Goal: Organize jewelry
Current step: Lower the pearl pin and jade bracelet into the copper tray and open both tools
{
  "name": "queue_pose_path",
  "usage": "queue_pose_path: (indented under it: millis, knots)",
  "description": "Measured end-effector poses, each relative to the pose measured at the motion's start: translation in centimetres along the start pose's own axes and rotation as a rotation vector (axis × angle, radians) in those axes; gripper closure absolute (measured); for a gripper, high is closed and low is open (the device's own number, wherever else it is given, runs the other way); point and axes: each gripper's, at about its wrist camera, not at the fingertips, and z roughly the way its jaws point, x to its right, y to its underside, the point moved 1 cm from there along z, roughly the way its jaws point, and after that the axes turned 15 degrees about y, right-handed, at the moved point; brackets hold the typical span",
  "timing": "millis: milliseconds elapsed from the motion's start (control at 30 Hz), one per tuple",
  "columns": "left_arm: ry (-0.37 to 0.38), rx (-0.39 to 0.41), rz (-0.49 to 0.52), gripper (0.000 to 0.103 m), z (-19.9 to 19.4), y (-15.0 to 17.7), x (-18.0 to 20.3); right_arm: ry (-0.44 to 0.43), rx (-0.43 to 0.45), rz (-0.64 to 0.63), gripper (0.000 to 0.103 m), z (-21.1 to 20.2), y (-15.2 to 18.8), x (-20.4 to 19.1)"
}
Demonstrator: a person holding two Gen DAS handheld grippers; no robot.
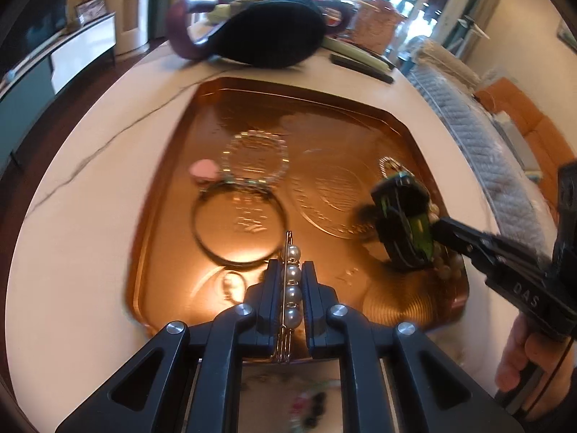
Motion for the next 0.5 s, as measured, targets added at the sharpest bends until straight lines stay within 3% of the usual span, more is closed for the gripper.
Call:
queue_pose_path:
  millis: [67,233,300,367,500]
  knots:
    - [-0.007,0.005,-0.008,0.091,-0.3,0.0,-0.4,-0.048,-0.007,-0.008,0.091,0.2,0.0,-0.5]
    - [-0.033,0.012,0.016,0.087,-1.0,0.3,0.3,-0.035,0.005,-0.027,0.089,-0.2,0.1,-1.4]
    - [-0.046,0.009,0.04,0.078,-1.2,0.4,0.9,-0.033,-0.001,-0.018,0.081,-0.4,0.1,-1.3]
    - [-0.072,0.012,0.05,0.044,-1.6,0.6,1.3,-0.023,0.013,-0.015,0.054,-1.0,0.1,-1.2]
    - [-0.092,0.027,0.075,0.038,-2.6,1.4,2.2,-0.019,0.033,-0.021,0.051,-2.2,0.3,-1.5]
